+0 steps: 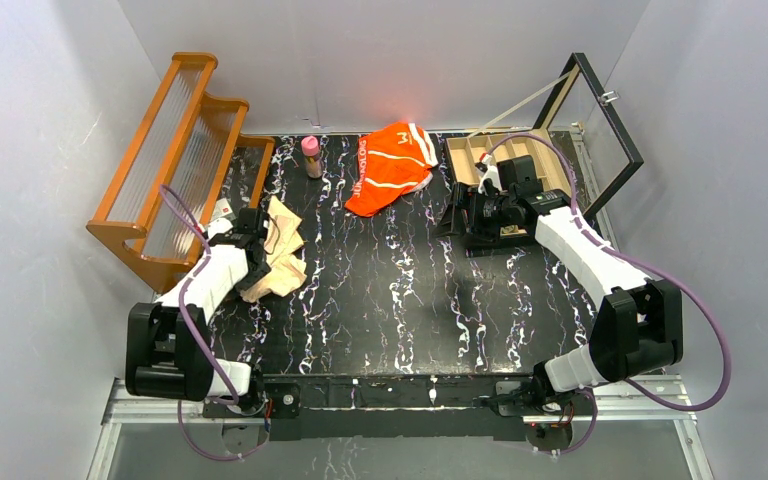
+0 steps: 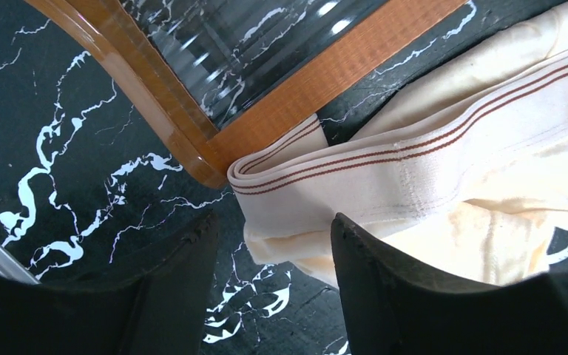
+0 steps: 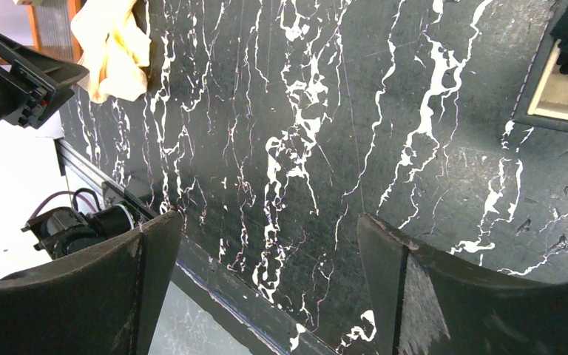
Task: Roll the underwear
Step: Pick up the underwear from the center of the board, then place the underwear at the center of the board.
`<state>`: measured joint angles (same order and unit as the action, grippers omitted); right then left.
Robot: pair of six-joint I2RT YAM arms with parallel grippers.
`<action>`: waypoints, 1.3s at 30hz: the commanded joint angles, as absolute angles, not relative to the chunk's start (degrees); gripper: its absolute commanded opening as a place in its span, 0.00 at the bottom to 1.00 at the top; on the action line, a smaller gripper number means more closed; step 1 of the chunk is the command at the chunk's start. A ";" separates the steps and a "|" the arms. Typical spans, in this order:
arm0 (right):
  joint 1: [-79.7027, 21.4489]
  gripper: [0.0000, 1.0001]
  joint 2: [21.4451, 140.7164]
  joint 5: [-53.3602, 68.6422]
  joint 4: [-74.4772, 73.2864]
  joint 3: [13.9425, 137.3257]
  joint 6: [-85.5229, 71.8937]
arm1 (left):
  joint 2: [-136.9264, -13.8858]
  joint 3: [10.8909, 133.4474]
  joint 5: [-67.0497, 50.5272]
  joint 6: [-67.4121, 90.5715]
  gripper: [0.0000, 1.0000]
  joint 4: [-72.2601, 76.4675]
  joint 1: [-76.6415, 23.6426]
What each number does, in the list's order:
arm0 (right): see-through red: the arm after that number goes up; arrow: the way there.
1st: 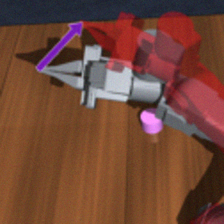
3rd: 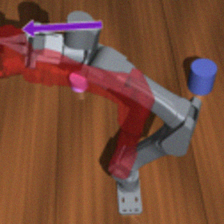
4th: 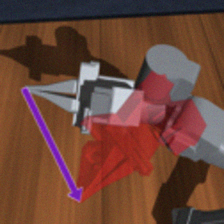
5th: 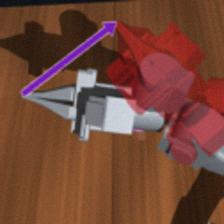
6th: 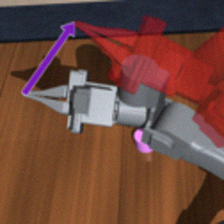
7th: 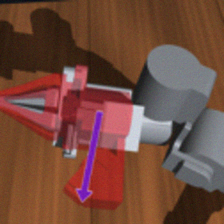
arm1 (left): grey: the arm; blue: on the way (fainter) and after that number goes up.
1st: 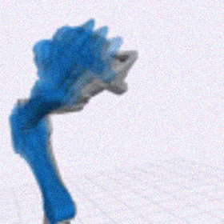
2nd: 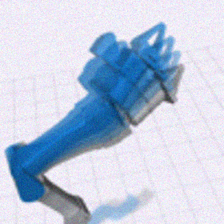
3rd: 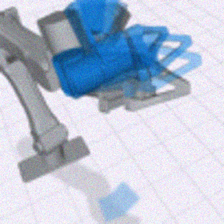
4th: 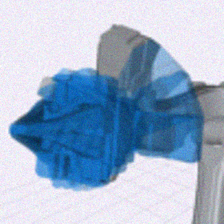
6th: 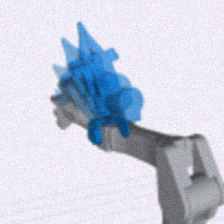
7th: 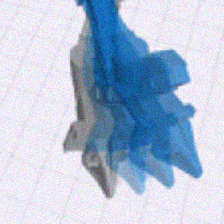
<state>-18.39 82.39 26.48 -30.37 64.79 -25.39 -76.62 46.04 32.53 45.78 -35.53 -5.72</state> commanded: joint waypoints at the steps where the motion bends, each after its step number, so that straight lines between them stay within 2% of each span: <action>1: -18.37 0.96 81.26 25.42 -31.25 65.67 -25.58 | -77.58 43.84 33.95 45.81 0.54 -32.53 -5.21; 3: -18.37 0.97 81.10 25.46 -31.73 65.86 -25.58 | -78.30 42.97 31.93 44.65 0.53 -31.26 -4.99; 4: -18.37 0.97 81.08 25.33 -31.99 66.02 -25.51 | -78.51 42.78 30.54 43.73 0.48 -30.65 -4.93; 7: -18.37 0.98 80.75 25.19 -32.70 66.62 -25.31 | -77.34 42.23 28.30 41.96 0.25 -29.24 -4.92; 11: -18.37 0.98 80.10 24.40 -33.04 66.80 -25.18 | -76.14 42.10 27.94 39.59 0.00 -28.61 -4.92; 15: -18.37 0.98 79.69 24.84 -33.37 66.95 -25.49 | -73.94 44.77 19.45 33.78 0.00 -29.06 -4.92; 19: -18.37 0.99 78.28 24.43 -33.32 66.70 -25.73 | -64.79 48.43 9.11 29.83 0.00 -27.23 -5.01; 21: -18.37 0.99 77.32 24.48 -32.09 65.68 -26.33 | -63.63 51.63 5.45 28.79 0.00 -29.01 -5.09; 24: -18.37 0.99 76.75 25.27 -30.99 64.79 -27.29 | -64.26 53.47 -6.12 28.76 0.00 -27.28 -6.81; 26: -18.37 0.99 76.80 25.66 -30.33 64.43 -28.04 | -64.46 54.11 -7.79 29.39 0.00 -26.46 -11.91; 33: -18.37 0.98 76.45 24.83 -27.96 64.51 -29.52 | -70.38 63.47 -6.75 34.09 0.00 -16.80 -42.09; 39: -18.28 0.99 72.29 10.87 -28.91 66.18 -30.39 | -79.32 80.34 -8.66 29.05 0.00 -16.59 -54.81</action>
<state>-18.39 77.41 20.56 -30.15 64.36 -29.15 -78.02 71.59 -6.02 31.86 -18.81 -50.83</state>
